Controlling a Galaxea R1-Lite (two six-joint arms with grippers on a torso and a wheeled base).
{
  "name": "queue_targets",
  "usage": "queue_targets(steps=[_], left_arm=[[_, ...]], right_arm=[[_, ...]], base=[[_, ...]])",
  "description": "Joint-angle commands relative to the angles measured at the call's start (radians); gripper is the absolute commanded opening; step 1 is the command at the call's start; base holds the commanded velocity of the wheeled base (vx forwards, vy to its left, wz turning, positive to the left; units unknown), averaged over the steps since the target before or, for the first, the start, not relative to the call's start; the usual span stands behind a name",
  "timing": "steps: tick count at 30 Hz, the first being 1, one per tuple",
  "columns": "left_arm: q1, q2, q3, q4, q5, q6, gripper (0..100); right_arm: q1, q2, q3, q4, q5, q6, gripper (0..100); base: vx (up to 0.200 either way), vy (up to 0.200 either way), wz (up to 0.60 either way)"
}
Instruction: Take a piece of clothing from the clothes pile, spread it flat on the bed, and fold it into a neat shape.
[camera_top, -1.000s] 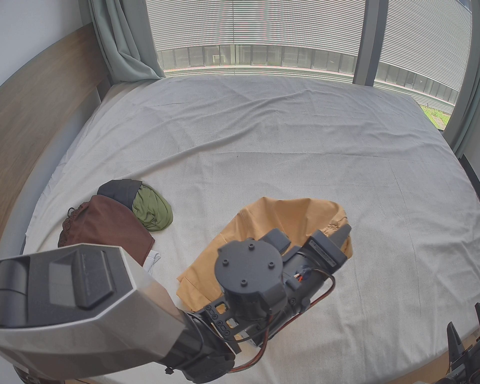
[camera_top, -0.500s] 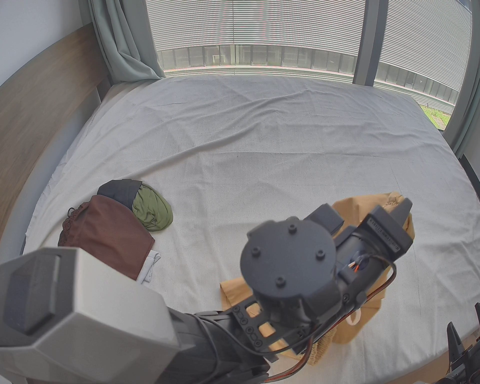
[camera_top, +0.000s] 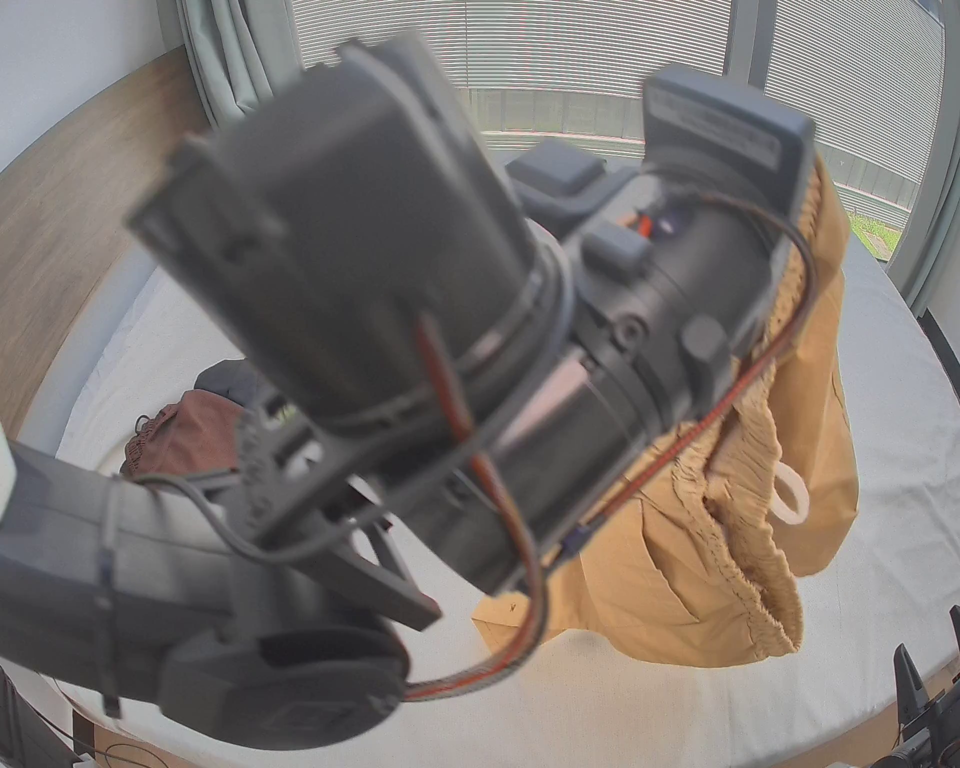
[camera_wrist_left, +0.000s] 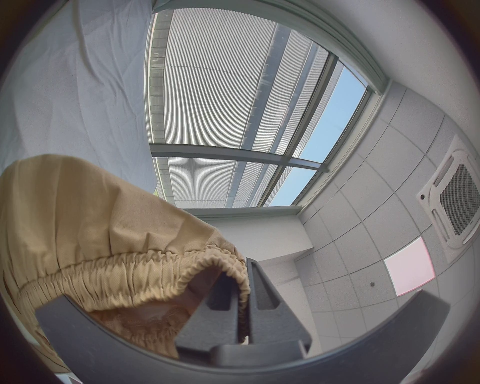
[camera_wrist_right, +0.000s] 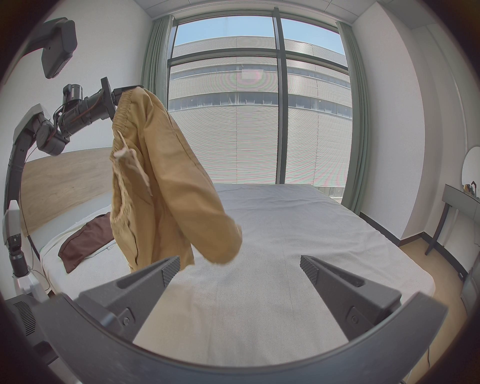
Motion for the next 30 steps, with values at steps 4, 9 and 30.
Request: queue_targets(steps=[4,9,30], left_arm=[[0.070,-0.134,0.136,0.035,-0.005,-0.046,0],[0.151,-0.116,0.423,-0.086,-0.126,-0.037,0],[0.360,0.061,0.699,-0.418,-0.224,0.124,0]], right_arm=[[0.000,-0.016,0.018,0.000,0.000,0.000,100],[0.000,-0.016,0.018,-0.002,0.000,0.000,100],[0.000,-0.016,0.018,0.000,0.000,0.000,100]], base=[[0.000,0.000,0.00],[0.000,0.000,0.00],[0.000,0.000,0.00]])
